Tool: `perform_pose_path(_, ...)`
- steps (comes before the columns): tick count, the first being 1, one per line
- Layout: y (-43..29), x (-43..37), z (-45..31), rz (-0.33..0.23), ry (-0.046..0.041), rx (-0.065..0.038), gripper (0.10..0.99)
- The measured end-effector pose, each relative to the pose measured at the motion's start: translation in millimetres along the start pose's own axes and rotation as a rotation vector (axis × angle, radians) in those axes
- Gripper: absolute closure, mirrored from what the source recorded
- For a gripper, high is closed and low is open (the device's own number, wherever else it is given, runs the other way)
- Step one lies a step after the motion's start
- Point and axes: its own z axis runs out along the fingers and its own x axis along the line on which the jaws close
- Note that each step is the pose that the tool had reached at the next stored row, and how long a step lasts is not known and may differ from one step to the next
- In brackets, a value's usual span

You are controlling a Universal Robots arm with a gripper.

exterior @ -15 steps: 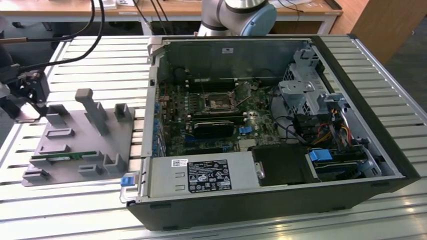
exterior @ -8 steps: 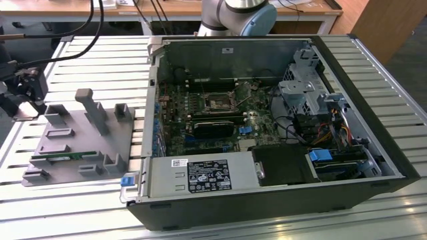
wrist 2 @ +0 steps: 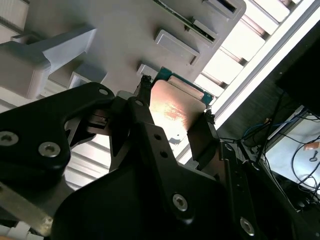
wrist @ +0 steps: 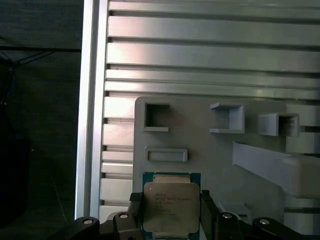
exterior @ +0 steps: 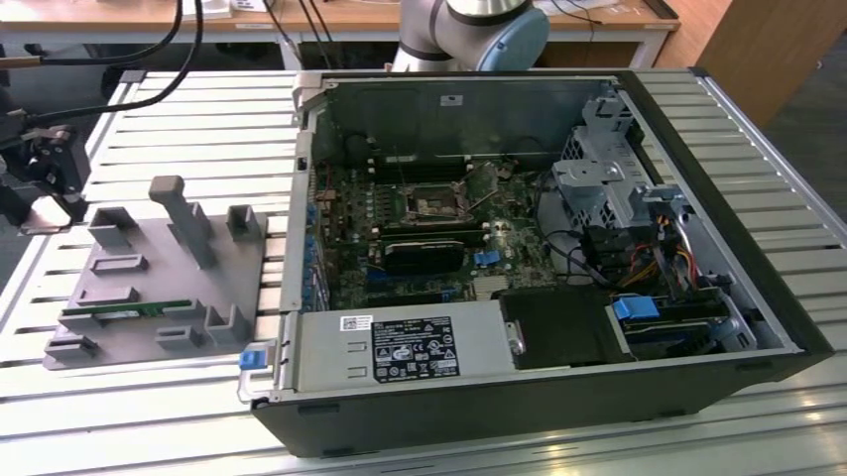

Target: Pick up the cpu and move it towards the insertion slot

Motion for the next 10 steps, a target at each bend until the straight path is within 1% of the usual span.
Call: perform_pose_path(10,0.3,0.0,-9.8,0.000,0.0001,0.000,0.545)
